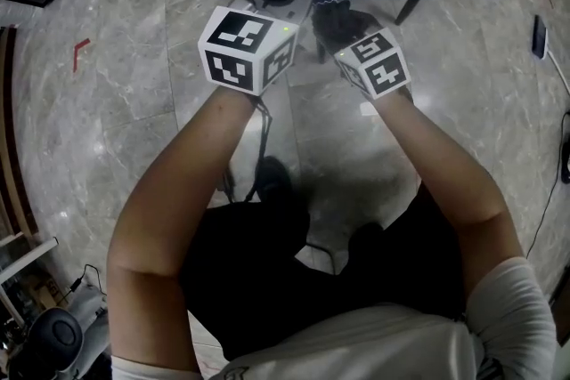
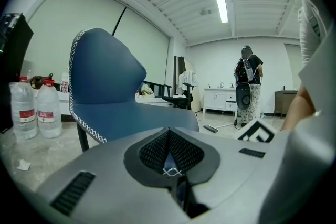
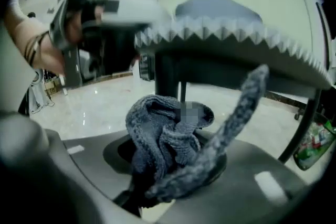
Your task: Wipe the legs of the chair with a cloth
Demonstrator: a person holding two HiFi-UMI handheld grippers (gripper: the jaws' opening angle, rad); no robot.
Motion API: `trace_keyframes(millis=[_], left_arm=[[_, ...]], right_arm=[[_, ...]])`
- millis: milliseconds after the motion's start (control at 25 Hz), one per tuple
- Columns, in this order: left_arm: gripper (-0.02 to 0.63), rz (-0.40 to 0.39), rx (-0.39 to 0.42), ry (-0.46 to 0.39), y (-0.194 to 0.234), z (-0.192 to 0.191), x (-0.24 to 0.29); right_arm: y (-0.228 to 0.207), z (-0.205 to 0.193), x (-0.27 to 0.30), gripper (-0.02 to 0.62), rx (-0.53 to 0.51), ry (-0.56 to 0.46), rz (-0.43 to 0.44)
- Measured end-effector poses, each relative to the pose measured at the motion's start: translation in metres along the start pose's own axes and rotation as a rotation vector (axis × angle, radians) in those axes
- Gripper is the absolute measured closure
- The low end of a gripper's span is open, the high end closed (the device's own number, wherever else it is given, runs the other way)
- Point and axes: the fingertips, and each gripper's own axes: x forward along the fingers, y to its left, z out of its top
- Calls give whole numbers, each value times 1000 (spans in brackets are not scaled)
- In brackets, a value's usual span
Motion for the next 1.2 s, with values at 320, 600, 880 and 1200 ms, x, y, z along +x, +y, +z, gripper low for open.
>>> trace_keyframes(millis=[320, 600, 880, 1200], left_arm=[[600, 5, 3, 7, -2, -1, -1], [600, -49, -17, -13, 3, 0, 2], [600, -83, -6, -18, 2, -3, -1], [600, -37, -5, -14, 4, -2, 0]], right_arm=[[-1, 11, -7, 422, -10, -52, -15], [-1, -120, 66, 422, 98, 206, 16], [4, -175, 102, 410, 110, 297, 39], [4, -158, 90, 420, 79, 268, 18]])
